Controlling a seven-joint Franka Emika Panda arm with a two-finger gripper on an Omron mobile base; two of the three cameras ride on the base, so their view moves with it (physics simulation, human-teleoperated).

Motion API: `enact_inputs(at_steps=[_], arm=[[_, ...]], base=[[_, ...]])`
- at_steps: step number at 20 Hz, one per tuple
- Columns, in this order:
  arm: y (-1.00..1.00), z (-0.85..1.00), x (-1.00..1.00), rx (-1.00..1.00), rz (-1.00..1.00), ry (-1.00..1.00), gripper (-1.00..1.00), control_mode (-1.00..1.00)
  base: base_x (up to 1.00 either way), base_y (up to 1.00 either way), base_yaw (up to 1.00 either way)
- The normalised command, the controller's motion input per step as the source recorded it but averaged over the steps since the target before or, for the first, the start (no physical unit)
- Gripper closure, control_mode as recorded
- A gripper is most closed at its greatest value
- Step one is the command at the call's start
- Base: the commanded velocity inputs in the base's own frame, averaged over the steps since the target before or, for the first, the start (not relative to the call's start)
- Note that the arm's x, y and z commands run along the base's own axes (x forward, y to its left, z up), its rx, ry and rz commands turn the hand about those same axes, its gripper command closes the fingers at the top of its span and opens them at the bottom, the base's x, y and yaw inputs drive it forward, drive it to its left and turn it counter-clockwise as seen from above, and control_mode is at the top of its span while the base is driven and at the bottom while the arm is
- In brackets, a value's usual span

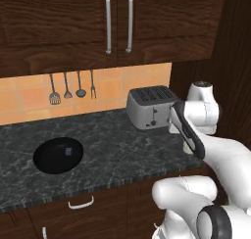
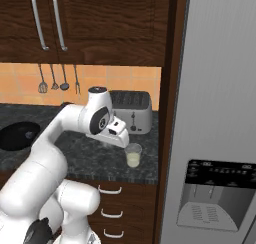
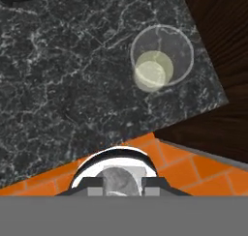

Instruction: Grab a lemon wedge from the fridge and one ice cube from the ice bowl, and put them in the glass of lemonade.

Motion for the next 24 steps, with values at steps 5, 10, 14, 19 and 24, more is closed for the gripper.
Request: enact_inputs(at_steps=[5,10,14,19,24], arm=[[-0.36,-0.03,0.38,0.0,0.0,0.0,1.0,-1.0],[-0.39,-0.25,0.37,0.0,0.0,0.0,1.0,-1.0],[-0.23,-0.22,0.33,0.0,0.0,0.0,1.0,-1.0],[-0.01,-0.17,0.01,-0.01,0.0,0.0,1.0,-1.0],[0.0,-0.13,0.0,-0.02,0.0,0.0,1.0,-1.0]], base=[[0.0,0.0,0.0],[0.0,0.0,0.0],[0.0,0.0,0.0],[0.0,0.0,0.0],[0.0,0.0,0.0]])
